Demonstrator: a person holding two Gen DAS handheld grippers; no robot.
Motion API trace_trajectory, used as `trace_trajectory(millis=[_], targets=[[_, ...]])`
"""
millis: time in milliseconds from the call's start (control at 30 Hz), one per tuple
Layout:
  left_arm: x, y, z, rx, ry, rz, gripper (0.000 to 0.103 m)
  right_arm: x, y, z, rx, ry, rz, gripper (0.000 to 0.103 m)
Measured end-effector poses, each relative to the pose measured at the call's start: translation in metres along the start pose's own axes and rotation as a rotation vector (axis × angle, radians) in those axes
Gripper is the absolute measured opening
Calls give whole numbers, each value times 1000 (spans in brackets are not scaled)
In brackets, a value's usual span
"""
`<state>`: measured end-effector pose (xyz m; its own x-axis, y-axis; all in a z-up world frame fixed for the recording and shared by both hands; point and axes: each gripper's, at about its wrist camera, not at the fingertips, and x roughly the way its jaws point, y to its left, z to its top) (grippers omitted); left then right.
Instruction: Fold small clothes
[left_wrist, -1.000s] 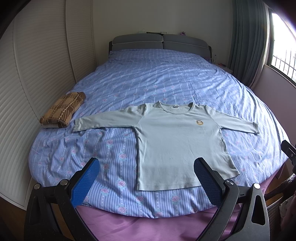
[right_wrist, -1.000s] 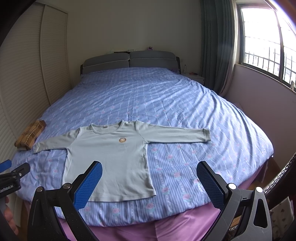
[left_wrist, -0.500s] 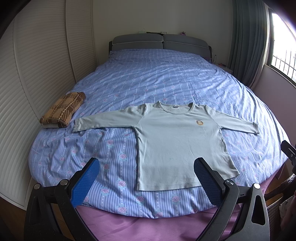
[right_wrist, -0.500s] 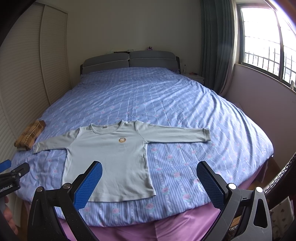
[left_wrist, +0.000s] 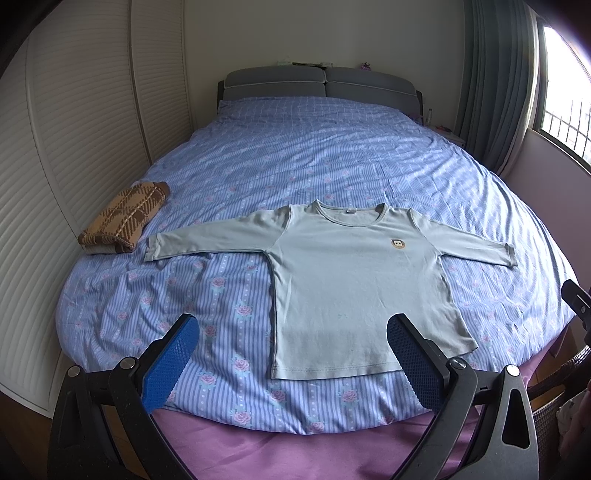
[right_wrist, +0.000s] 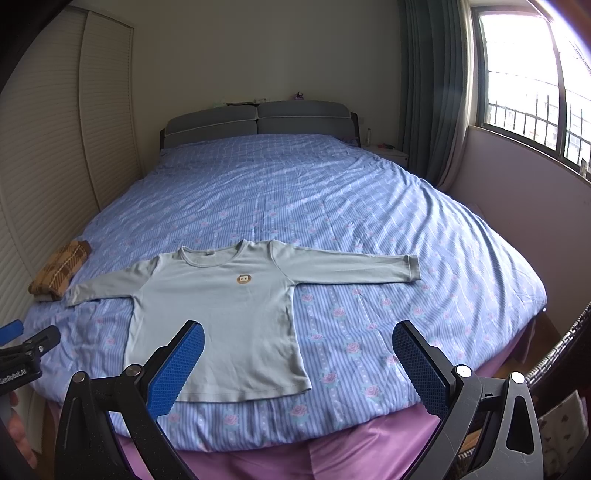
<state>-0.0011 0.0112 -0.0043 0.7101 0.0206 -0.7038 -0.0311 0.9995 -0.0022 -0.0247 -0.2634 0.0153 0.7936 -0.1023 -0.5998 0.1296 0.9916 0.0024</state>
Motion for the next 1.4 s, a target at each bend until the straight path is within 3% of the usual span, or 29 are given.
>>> trace_trajectory(millis=[467,867,967,1100,1200,1400], targets=[[31,-50,33,56,-44,-36,103,30,-35,22,98,-33,-19,102],[97,-162,92,148,-124,-136,103,109,-122,47,251,-47,-131,101],[123,-193,101,170,-122,-160,103,135,-144,49,293,-44,-152,93],[162,-226,108,172,-96,-187,103,179,-180,48,378,-16,-143,71],[189,-251,112,171,-88,-198,103,217,-205,48,431,11,-125,61],[243,-300,121,176,-61,-200,103,286,-248,58,419,44,-98,40]])
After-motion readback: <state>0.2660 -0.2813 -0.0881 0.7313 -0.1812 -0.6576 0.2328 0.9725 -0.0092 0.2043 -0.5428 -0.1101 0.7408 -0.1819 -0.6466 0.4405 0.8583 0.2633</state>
